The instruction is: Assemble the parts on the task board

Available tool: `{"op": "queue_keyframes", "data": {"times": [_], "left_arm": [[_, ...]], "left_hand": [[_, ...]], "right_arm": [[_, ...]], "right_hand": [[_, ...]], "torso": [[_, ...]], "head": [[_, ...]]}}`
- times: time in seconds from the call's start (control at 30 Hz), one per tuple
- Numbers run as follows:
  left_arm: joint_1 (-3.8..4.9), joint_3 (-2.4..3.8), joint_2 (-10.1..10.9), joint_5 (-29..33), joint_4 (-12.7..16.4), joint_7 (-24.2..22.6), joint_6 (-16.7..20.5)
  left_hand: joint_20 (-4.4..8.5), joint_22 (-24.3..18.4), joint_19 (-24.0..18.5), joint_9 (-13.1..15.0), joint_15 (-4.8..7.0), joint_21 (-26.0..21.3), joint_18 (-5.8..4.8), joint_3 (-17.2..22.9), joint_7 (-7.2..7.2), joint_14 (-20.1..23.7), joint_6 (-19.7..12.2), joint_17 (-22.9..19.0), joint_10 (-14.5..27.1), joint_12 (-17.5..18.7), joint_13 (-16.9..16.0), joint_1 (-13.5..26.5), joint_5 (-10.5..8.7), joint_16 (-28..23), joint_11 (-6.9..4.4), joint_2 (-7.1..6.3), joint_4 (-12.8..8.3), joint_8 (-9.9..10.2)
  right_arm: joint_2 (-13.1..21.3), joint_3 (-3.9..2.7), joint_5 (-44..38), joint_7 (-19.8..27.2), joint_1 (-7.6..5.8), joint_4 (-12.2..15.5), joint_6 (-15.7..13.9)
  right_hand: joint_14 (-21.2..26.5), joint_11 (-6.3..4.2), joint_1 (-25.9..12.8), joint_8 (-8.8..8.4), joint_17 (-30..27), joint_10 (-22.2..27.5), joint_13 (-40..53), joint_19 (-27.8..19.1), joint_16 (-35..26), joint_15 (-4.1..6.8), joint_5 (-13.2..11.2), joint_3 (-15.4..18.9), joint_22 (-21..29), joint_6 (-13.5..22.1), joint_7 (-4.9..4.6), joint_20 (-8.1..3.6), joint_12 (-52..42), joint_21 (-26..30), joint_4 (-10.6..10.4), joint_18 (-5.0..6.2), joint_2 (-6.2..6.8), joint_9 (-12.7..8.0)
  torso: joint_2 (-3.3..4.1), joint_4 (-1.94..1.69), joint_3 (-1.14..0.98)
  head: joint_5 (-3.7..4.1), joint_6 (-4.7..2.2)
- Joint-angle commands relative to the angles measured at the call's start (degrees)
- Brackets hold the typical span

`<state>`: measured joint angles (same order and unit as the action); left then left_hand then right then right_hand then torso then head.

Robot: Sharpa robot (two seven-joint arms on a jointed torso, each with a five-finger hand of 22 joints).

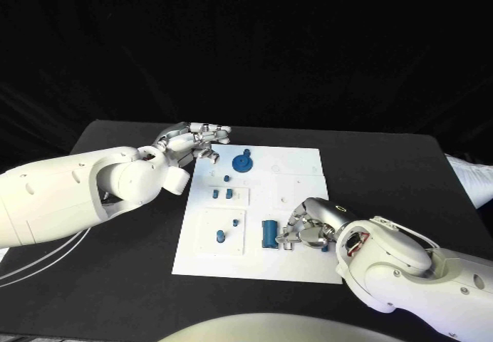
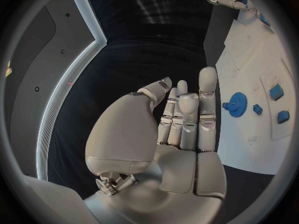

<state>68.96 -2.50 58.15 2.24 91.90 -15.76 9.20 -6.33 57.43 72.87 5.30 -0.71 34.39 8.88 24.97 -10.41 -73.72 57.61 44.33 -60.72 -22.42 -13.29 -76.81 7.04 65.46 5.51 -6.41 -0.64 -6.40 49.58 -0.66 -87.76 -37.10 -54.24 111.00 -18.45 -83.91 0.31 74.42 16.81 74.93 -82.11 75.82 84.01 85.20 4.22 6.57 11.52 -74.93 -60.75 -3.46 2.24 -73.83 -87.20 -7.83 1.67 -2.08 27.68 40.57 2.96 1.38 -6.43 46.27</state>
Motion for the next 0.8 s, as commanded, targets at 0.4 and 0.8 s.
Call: {"op": "queue_keyframes", "data": {"times": [0.4, 0.8], "left_arm": [[0.01, 0.01, 0.3, -0.1, 0.2, -0.2, -0.9], [0.01, -0.02, 0.3, -0.1, 0.2, -0.2, -1.0]], "left_hand": [[-0.13, -0.1, -0.4, -0.1, -0.08, -0.3, 0.78, -0.3, 0.16, 0.5, -0.4, -0.1, 0.3, -0.3, -0.1, 0.4, 0.27, -0.3, 0.01, 0.35, -0.1, -0.4], [-0.13, -0.1, -0.4, -0.1, -0.08, -0.3, 0.78, -0.3, 0.16, 0.5, -0.4, -0.1, 0.3, -0.3, -0.1, 0.4, 0.27, -0.3, 0.01, 0.35, -0.1, -0.4]], "right_arm": [[10.0, -0.29, -3.6, -0.6, -0.99, 2.6, 0.4], [12.1, -0.22, -6.1, -3.1, 0.0, 2.4, 2.8]], "right_hand": [[-4.3, 0.9, 2.9, -6.2, 6.2, -0.1, 1.7, 2.9, -0.5, -1.59, 3.0, -1.0, -11.8, 3.0, -2.4, 1.51, 3.0, 0.2, -1.2, -0.59, -3.83, -4.5], [-4.3, 0.64, 2.2, -6.33, 6.1, 0.0, 1.6, 2.8, -0.6, -1.45, 2.8, -0.9, -11.7, 1.0, -2.0, 1.56, 3.4, 0.3, -2.0, -0.56, -3.56, -5.3]], "torso": [[0.01, 0.17, -0.04], [-0.01, 0.07, -0.06]], "head": [[1.44, -0.83], [2.38, -0.74]]}}
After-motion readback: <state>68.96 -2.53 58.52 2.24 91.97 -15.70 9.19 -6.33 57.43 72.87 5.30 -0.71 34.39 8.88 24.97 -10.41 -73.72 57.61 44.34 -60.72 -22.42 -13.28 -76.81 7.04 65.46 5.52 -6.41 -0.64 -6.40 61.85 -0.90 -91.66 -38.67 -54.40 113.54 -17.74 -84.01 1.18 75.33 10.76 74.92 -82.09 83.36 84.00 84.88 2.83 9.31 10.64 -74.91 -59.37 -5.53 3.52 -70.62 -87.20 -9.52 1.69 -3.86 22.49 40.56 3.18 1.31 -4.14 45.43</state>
